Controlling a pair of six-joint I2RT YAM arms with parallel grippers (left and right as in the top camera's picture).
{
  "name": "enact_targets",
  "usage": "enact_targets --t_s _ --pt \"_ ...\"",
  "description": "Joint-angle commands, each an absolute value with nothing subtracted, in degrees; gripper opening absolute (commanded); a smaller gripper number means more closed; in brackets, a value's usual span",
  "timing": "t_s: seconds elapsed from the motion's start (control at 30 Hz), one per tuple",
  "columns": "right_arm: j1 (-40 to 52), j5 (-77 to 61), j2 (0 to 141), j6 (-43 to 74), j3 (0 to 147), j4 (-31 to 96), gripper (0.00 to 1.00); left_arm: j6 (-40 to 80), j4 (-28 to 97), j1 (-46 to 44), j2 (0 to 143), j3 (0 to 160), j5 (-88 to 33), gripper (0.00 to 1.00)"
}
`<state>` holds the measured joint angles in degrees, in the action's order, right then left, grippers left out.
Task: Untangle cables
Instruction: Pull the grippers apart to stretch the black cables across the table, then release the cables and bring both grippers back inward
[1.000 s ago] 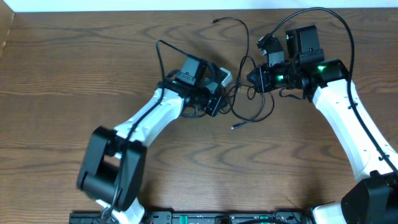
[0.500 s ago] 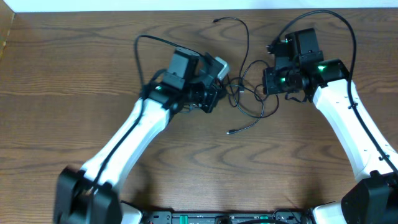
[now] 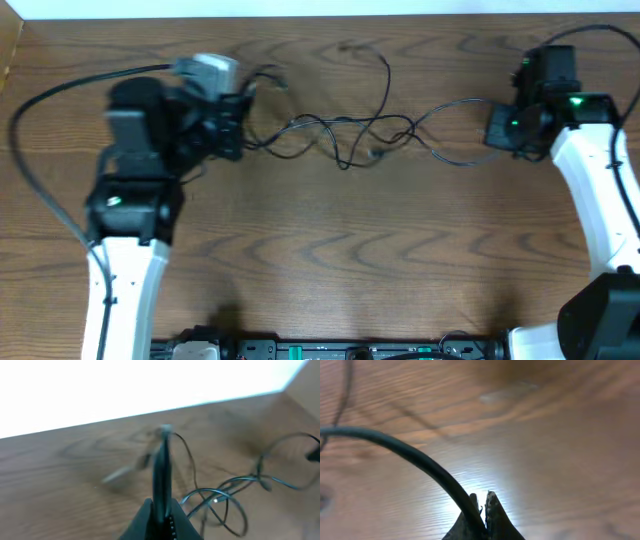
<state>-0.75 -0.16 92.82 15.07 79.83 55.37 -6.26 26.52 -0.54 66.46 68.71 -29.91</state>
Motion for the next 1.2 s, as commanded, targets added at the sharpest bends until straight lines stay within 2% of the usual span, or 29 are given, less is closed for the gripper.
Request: enact_targets --t_s 0.0,0.2,0.37,0.6,0.8,0.93,1.07,1.17 --pt "-4.56 1.56 91.83 16.29 80.51 56.14 0.01 -5.17 26.79 5.19 65.01 68.38 -36.23 0.08" --pt "-9.85 1.87 91.83 16.36 80.44 57.84 0.01 -3.27 27.18 11.00 65.28 68.36 -38.57 0.08" --pt "-13.56 7.51 91.83 20.14 80.44 59.55 0.01 -3.27 27.00 15.33 65.25 68.36 -38.37 0.08" --pt "-20.03 6.92 91.83 20.36 80.44 60.05 0.01 -2.15 26.52 25.96 65.49 68.36 -38.70 0.08" --pt "-25.39 6.46 91.83 21.23 80.44 60.16 0.01 -1.54 25.98 33.67 65.82 68.36 -43.57 0.08" --pt "-29.91 5.04 91.83 22.50 80.44 60.66 0.01 -0.43 25.63 36.60 67.20 68.36 -43.51 0.09" --pt "-34.89 2.04 91.83 22.48 80.44 60.64 0.01 6.42 22.87 39.38 70.39 68.36 -43.64 0.16" --pt "-38.48 -1.32 91.83 21.91 80.44 60.66 0.01 8.27 20.80 40.60 73.38 68.36 -48.53 0.17"
